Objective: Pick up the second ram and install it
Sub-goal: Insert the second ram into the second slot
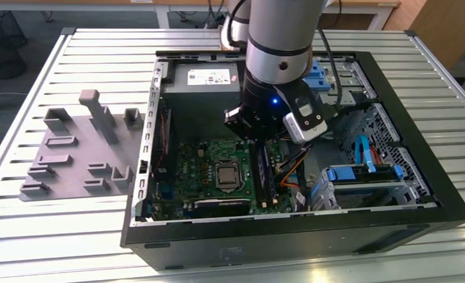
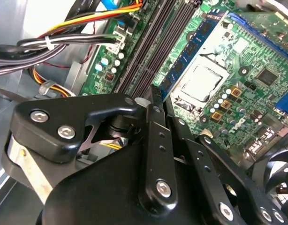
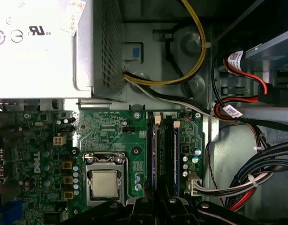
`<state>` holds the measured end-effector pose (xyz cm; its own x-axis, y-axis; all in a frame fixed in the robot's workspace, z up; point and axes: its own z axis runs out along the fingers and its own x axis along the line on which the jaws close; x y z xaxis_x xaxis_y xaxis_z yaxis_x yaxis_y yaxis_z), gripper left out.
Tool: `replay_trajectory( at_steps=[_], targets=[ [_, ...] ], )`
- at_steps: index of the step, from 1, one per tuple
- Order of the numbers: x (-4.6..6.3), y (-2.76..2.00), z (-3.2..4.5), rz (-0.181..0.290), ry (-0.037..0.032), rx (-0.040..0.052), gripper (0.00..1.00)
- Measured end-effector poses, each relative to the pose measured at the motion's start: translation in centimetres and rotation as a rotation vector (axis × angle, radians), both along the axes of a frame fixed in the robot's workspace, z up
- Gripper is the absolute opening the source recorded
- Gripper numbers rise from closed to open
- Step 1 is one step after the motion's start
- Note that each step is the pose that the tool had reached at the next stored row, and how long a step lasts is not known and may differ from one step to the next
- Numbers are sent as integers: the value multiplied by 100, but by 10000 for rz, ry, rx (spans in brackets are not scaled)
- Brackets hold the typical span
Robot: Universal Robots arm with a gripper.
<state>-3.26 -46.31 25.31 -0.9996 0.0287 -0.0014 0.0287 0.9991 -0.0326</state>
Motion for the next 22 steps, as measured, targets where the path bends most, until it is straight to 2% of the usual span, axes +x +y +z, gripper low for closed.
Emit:
replay_trajectory(
  at_steps=[4,7,12,17,22],
  targets=[
    [4,-20,-52,-14,-1,8,14],
    [14,-21,-105,-41,-1,68,14],
    [17,-21,-117,-60,0,79,14],
    [18,-21,-140,499,2,82,14],
    [34,-23,-210,529,5,81,14]
  ],
)
